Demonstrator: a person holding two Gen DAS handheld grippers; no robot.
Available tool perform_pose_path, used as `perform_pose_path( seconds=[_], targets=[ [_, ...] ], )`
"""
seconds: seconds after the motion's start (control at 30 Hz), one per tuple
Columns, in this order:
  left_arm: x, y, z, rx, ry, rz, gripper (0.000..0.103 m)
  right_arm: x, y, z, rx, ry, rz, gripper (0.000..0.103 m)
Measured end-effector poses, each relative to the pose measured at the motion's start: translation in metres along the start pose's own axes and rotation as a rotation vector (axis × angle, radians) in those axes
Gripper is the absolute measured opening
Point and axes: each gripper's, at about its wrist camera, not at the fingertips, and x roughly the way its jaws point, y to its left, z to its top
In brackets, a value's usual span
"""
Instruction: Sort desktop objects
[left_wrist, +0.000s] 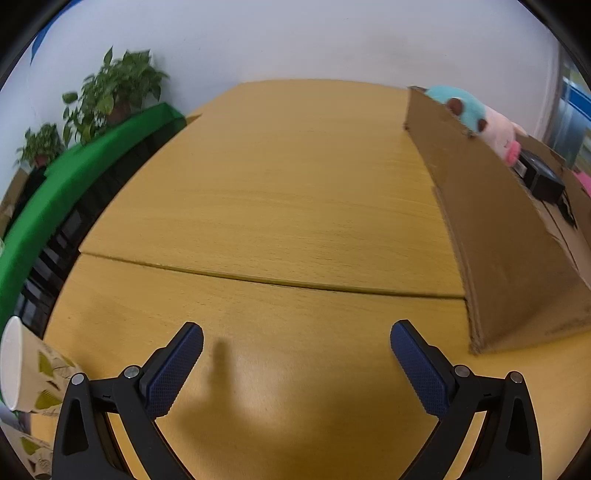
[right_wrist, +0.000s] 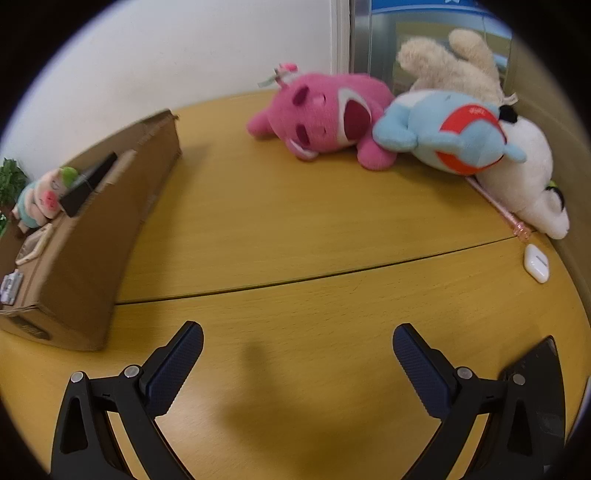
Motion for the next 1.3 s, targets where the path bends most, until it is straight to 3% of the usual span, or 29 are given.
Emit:
perform_pose_path(
  seconds=[0.1, 0.17, 0.33, 0.8, 1.3],
  targets=[
    [0.010, 0.009, 0.004, -0.021, 0.018, -0.038, 0.103, 0.020, -0.008, 0.002, -0.005, 0.047, -0.038, 0.103],
    [0.014, 0.012, 0.005, -0.016, 0.009, -0.006, 0.103, 0.027, -0.008, 0.004, 0.016, 0.051, -0.068, 0.102],
    [0.020, 0.017, 0.006, -0.015, -0.007, -0.016, 0.103, 0.026, -0.014, 0.002, -0.002, 0.010, -0.035, 0.103],
    [0.018, 0.024, 0.008, 0.032, -0.013, -0.048, 0.103, 0.039, -0.033, 0.017, -0.036, 0.013, -0.004, 0.103],
    [0.025, 0.030, 0.014, -0.009, -0.013, -0.021, 0.103, 0.041, -0.035, 0.017, -0.044, 0.011, -0.001, 0.103]
  ],
)
